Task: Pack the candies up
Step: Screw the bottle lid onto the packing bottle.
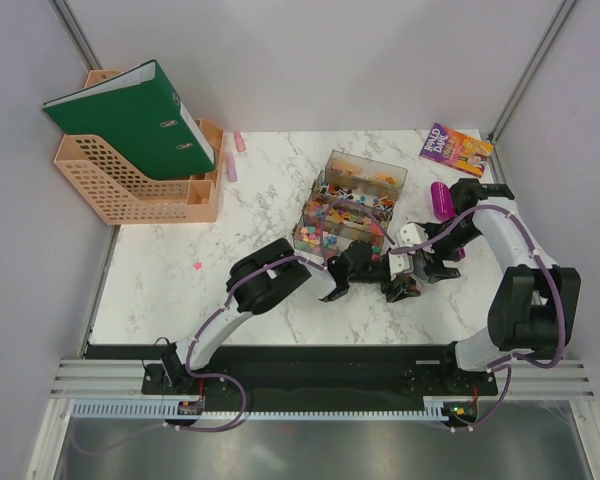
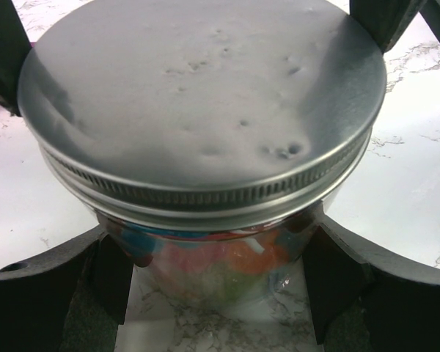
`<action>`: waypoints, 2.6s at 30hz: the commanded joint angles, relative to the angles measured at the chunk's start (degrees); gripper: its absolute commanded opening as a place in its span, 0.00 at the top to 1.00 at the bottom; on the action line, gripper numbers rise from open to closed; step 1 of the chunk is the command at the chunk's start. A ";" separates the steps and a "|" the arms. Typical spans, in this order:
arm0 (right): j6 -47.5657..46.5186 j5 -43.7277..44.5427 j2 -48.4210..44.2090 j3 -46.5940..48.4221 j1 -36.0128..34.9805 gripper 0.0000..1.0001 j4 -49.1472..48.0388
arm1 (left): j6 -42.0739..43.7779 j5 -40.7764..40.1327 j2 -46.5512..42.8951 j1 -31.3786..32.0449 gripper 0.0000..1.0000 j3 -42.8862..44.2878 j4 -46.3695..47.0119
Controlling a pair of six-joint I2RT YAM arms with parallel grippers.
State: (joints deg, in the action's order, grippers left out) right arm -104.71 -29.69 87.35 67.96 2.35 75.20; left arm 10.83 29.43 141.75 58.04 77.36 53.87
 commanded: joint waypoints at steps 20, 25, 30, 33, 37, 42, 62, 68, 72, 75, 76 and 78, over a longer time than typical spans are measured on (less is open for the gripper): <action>36.75 5.35 5.54 -9.08 0.29 0.52 1.18 | 12.99 -10.89 13.02 -1.62 0.98 -5.47 -37.69; 42.03 4.12 5.64 -8.99 0.20 0.53 0.56 | 13.16 -10.88 12.85 -1.61 0.98 -5.73 -37.69; 47.30 5.61 6.34 -9.78 0.29 0.56 -0.14 | 13.52 -11.24 12.85 -1.53 0.98 -5.56 -37.69; 46.79 5.61 4.94 -10.48 0.29 0.52 -0.14 | 13.69 -11.50 12.85 -1.62 0.98 -5.64 -37.52; 42.75 5.26 1.78 -10.92 0.64 0.32 -0.05 | 13.60 -12.03 12.76 -1.53 0.98 -5.91 -37.52; 37.84 5.52 2.03 -7.06 5.02 0.02 0.73 | 14.22 -11.68 12.32 -1.53 0.98 -6.35 -38.22; 16.29 4.21 16.88 7.09 21.11 0.02 7.60 | 19.23 -8.07 9.86 -1.44 0.00 -6.96 -50.78; 15.67 2.97 20.31 10.52 23.05 0.02 6.72 | 16.34 -6.85 9.33 -1.88 0.00 -5.03 -58.95; 15.23 2.89 21.63 11.93 24.19 0.02 6.28 | 14.05 -5.61 5.48 -2.14 0.00 -8.01 -60.29; 15.15 2.62 21.98 12.54 24.63 0.02 6.19 | 12.46 -4.65 2.84 -2.32 0.00 -10.12 -61.33; 15.15 2.19 21.90 12.72 24.72 0.02 6.10 | 12.11 -4.73 2.39 -2.32 0.00 -10.65 -62.29; 15.15 1.83 21.98 12.81 24.72 0.02 5.93 | 11.85 -4.82 1.34 -2.41 0.00 -11.18 -62.74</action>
State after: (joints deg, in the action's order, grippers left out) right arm -87.77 -24.97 108.86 78.81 26.89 75.92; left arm 17.02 31.46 132.84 56.55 76.38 29.95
